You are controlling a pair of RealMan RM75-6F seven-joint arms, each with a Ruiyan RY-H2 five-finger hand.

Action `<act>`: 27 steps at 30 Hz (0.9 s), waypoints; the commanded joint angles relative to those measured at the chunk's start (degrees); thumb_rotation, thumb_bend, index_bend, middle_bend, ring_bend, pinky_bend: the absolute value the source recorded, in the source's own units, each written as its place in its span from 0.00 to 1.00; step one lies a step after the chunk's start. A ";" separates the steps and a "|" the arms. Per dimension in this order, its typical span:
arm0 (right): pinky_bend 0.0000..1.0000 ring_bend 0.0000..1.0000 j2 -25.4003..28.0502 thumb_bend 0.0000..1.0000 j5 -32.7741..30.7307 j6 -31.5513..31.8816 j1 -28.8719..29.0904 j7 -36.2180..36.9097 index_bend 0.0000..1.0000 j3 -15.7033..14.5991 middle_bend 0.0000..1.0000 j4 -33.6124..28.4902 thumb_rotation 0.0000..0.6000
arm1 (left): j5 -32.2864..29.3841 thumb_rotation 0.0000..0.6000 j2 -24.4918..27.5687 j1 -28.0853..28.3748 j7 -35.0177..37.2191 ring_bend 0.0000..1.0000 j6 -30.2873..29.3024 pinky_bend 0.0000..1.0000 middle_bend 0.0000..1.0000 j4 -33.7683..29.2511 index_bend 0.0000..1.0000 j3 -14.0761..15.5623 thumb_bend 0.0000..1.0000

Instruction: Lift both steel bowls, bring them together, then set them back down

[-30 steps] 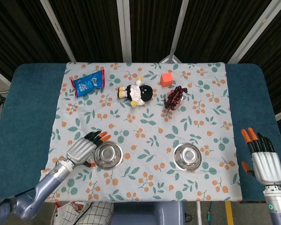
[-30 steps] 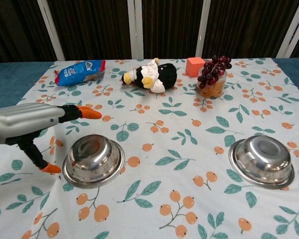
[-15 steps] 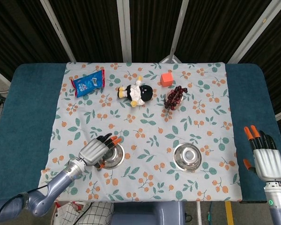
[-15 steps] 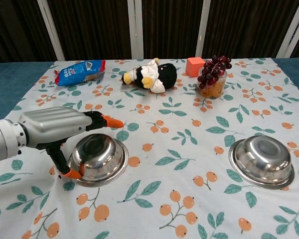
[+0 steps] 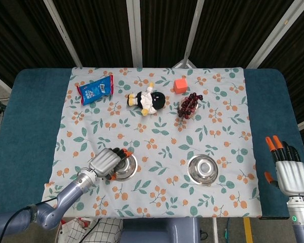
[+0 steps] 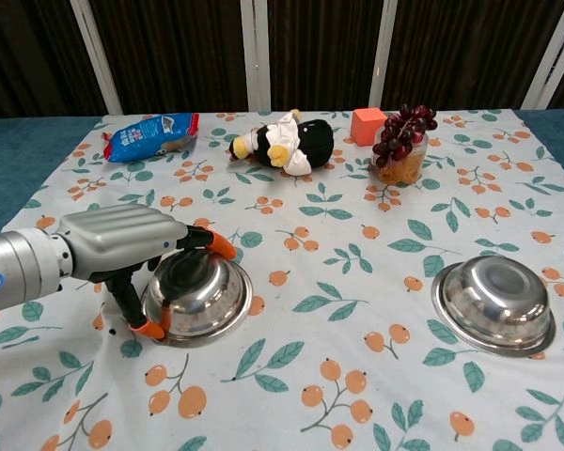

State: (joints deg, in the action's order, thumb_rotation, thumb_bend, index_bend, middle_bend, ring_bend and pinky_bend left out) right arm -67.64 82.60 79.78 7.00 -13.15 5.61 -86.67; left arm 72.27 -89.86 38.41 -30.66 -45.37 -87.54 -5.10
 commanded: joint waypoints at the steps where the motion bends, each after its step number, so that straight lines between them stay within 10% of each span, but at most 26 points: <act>1: 0.14 0.00 0.06 0.31 -0.04 -0.08 0.04 0.05 0.00 -0.10 0.00 -0.05 1.00 | -0.42 1.00 -0.24 0.22 -0.81 0.39 -0.95 0.60 0.49 -0.42 0.40 0.14 0.20; 18: 0.14 0.00 -1.91 0.31 -0.89 -1.09 1.45 -3.29 0.00 0.15 0.00 0.96 1.00 | 9.01 1.00 3.28 -1.69 15.43 0.52 -14.23 0.71 0.63 2.41 0.55 -3.83 0.42; 27: 0.14 0.00 -1.21 0.31 0.96 -13.46 8.80 -3.07 0.00 -1.17 0.00 -6.79 1.00 | 16.30 1.00 5.79 -2.33 31.18 0.51 -23.32 0.71 0.62 8.46 0.52 -5.69 0.42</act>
State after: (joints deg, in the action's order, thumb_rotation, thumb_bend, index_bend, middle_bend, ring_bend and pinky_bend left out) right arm -69.87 82.55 71.73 12.66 -18.41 5.34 -89.52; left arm 85.93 -84.82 36.41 -3.85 -65.40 -82.01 -9.87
